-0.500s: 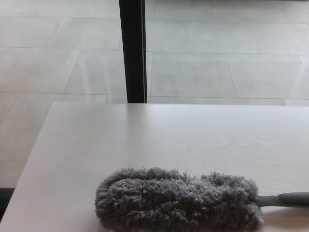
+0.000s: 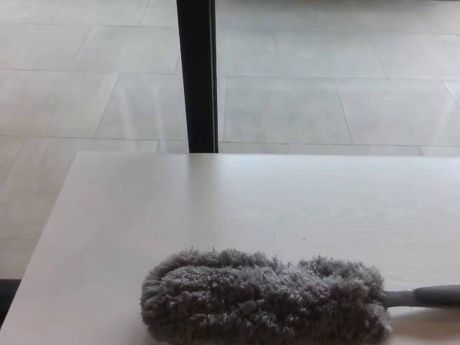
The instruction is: The robot uses its right hand to pick up the duster kept in the middle of the desk and use it to wipe the desk by swiping its surface twice
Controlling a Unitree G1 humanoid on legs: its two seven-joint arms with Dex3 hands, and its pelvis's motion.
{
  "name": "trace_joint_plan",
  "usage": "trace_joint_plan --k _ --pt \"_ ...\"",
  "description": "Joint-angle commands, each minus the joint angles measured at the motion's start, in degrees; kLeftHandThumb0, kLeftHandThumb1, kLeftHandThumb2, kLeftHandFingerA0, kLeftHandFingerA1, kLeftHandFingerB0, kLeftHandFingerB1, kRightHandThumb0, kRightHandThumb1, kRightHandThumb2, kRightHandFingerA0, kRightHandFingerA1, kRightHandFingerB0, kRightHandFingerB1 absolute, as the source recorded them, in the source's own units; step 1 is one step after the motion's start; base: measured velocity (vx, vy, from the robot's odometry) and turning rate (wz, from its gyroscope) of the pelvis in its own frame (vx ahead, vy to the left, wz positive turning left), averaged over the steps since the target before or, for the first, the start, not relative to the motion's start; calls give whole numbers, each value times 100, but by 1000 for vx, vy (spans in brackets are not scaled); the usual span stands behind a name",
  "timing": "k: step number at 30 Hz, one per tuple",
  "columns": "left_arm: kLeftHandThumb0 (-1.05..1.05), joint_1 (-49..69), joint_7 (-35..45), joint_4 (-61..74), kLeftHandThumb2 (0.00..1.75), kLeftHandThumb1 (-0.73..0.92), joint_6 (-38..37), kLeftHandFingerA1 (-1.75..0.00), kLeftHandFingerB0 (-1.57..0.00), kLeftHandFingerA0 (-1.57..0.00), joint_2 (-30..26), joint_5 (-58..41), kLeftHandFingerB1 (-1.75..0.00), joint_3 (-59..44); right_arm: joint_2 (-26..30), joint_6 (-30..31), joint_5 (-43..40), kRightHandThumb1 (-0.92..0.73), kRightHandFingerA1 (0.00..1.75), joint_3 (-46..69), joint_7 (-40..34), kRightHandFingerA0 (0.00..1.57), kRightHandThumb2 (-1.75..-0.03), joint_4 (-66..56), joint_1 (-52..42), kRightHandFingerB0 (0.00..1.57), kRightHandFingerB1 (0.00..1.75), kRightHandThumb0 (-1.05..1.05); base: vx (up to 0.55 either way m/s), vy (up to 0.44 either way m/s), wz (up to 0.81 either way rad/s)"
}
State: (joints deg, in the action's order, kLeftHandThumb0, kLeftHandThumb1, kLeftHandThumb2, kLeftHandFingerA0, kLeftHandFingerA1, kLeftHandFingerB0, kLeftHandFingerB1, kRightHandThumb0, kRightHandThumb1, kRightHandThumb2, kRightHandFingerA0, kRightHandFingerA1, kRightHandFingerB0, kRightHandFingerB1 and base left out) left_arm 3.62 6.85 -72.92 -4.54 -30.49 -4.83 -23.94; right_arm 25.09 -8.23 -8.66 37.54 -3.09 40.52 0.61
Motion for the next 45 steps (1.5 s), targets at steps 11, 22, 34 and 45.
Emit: trace_joint_plan --k 11,22,34,45 --pt "-55 -66 248 -74 59 63 12 -57 -57 -66 -347 -70 -47 6 -318 116 1725 -63 50 -3131 395 41 -60 -3807 1476 31 31 -69 0 0 0" --pt "-57 -75 192 -96 58 61 24 -63 -65 -71 -362 -65 -51 2 -269 -990 2907 -64 53 -5207 659 34 -60 -2783 1345 33 31 -65 0 0 0" --pt "-57 -61 245 -101 58 60 22 -65 -60 -69 -360 -119 -52 -52 374 -1201 4145 -69 62 -6523 191 36 -61 -2213 1405 33 36 -68 0 0 0" --pt "-55 -116 209 -92 58 61 66 -62 -62 -72 -433 -38 -49 22 765 -1510 4659 -72 67 -7145 -369 31 -62 -1225 1859 30 38 -66 0 0 0"
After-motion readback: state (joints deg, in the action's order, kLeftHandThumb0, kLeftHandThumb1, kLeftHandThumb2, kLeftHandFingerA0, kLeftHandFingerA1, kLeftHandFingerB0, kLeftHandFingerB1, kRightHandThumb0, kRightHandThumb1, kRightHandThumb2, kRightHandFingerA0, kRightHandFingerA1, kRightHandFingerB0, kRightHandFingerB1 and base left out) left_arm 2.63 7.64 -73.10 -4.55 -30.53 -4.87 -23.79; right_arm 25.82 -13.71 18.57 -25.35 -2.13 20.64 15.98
